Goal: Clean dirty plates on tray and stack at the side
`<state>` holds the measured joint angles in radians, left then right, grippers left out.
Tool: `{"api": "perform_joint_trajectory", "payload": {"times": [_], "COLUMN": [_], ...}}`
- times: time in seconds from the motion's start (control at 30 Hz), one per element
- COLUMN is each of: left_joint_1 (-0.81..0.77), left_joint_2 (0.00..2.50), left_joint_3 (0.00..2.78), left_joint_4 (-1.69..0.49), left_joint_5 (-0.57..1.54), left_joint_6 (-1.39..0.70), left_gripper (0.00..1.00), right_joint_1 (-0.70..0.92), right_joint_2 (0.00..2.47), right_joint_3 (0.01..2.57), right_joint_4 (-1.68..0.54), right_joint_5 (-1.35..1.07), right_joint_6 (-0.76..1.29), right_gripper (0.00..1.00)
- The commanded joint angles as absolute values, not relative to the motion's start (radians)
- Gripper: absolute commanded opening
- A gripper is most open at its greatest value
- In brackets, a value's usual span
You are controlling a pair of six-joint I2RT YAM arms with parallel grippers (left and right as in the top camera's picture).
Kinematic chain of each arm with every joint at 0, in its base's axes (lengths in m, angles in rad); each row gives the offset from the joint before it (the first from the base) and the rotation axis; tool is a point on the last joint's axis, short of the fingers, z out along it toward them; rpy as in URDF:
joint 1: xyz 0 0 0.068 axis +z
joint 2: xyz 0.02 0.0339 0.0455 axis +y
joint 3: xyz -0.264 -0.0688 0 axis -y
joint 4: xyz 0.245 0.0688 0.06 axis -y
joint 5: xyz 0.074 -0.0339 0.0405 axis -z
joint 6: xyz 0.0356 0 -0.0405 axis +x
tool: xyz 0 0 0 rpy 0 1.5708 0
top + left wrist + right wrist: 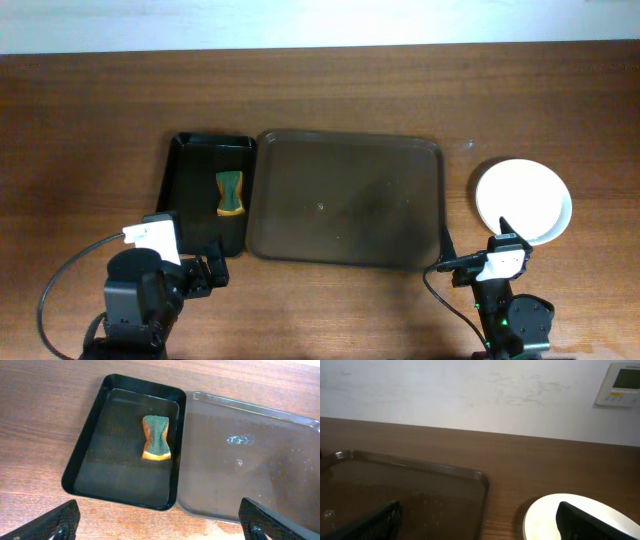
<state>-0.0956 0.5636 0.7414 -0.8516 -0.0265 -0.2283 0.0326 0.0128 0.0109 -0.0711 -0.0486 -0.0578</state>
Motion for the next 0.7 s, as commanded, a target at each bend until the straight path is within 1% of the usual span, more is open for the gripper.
{"api": "perform_joint_trajectory", "payload": {"times": [0.0,0.23,0.33,0.5,0.6,0.67], "left_joint_1": [-0.098,-0.096,-0.039,-0.017,-0.017,-0.017], "left_joint_2": [0.559,0.558,0.501,0.23,0.119,0.056], "left_joint_3": [0.735,0.734,0.682,0.363,0.212,0.108], "left_joint_4": [-0.853,-0.861,-0.834,-0.574,-0.414,-0.231], "left_joint_5": [-0.023,-0.031,-0.05,-0.049,-0.047,-0.046], "left_joint_6": [-0.234,-0.231,-0.23,-0.226,-0.227,-0.226], "left_gripper": [1.0,1.0,1.0,1.0,1.0,1.0], "right_joint_1": [0.039,0.039,0.039,0.039,0.039,0.039], "right_joint_2": [0.004,0.004,0.004,0.003,0.004,0.004], "right_joint_3": [0.006,0.006,0.006,0.006,0.006,0.006], "right_joint_4": [-0.076,-0.076,-0.076,-0.076,-0.076,-0.076], "right_joint_5": [-0.037,-0.037,-0.037,-0.037,-0.037,-0.037], "right_joint_6": [-0.063,-0.063,-0.063,-0.063,-0.063,-0.063], "right_gripper": [0.98,0.98,0.98,0.98,0.98,0.98]}}
